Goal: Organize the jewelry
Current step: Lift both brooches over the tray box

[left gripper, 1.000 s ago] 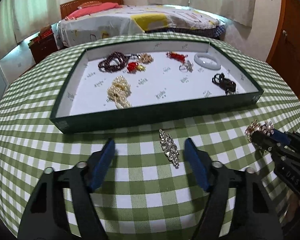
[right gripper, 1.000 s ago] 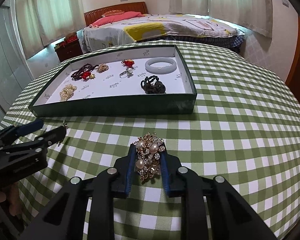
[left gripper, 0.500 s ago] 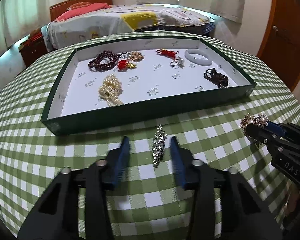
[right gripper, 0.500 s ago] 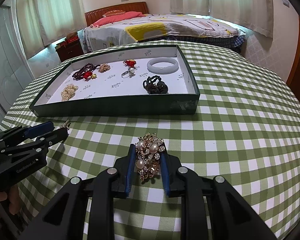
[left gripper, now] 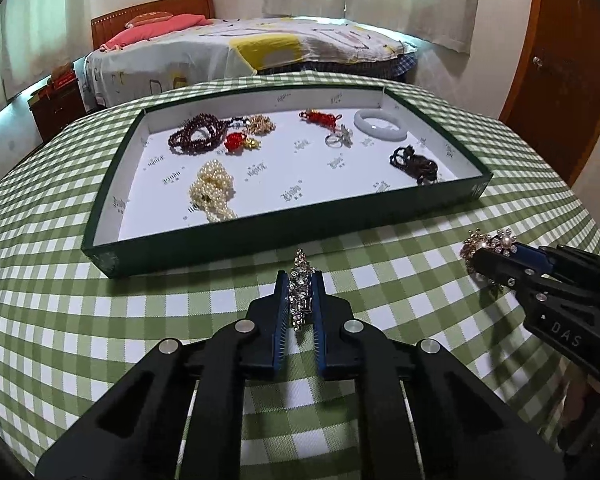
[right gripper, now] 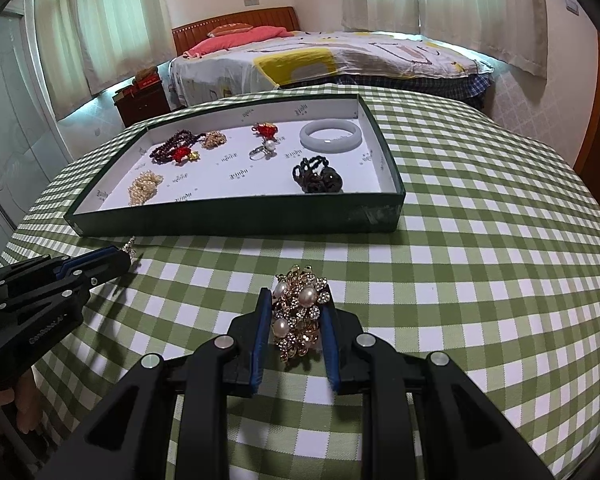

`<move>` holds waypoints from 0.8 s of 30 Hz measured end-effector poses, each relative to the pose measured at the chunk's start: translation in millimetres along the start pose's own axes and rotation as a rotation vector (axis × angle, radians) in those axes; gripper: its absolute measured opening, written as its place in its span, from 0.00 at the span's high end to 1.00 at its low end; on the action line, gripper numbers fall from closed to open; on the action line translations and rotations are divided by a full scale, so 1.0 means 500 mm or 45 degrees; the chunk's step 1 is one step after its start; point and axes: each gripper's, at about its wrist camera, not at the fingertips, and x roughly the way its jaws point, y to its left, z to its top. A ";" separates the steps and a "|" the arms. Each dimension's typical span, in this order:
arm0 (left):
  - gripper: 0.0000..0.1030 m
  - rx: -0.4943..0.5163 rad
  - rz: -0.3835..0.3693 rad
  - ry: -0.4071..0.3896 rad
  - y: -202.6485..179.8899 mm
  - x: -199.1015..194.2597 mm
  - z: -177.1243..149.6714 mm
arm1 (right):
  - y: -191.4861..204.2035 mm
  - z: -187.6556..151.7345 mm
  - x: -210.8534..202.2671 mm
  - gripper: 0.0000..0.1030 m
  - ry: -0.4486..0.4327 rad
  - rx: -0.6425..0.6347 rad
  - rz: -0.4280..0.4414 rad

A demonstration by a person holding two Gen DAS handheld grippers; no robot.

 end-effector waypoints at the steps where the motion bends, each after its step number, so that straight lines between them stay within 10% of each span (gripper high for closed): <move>1: 0.89 -0.003 -0.004 -0.006 0.000 -0.005 0.001 | 0.001 0.001 -0.002 0.77 -0.003 0.000 0.002; 24: 0.89 -0.123 -0.011 -0.260 0.037 -0.154 0.105 | 0.058 0.115 -0.113 0.77 -0.227 -0.071 0.063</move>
